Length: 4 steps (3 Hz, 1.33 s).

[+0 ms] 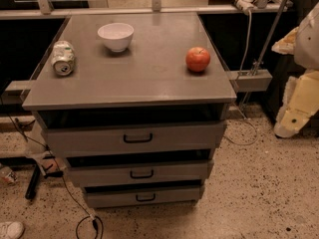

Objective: Open middle drawer

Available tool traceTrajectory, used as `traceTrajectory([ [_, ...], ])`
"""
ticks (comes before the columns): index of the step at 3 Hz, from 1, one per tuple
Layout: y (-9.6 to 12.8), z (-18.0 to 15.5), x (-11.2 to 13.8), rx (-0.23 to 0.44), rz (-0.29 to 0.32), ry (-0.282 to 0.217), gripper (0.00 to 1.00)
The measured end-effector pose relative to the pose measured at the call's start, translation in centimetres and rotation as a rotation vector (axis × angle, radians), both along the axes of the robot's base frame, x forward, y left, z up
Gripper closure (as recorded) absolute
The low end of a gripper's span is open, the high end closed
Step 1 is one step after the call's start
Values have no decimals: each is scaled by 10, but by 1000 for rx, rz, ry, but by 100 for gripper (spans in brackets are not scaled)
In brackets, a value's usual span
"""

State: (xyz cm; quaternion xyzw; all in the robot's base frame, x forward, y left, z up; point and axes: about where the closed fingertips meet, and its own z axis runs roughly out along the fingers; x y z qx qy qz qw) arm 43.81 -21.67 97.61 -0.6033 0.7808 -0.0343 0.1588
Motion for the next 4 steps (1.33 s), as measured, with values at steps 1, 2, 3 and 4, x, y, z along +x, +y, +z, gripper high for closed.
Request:
traceTrajectory([
  [1, 0, 0, 0, 0, 0, 0, 0],
  [2, 5, -11, -6, 16, -8, 8, 0],
  [3, 21, -47, -22, 47, -29, 46, 0],
  [4, 39, -106, -40, 74, -36, 120, 0],
])
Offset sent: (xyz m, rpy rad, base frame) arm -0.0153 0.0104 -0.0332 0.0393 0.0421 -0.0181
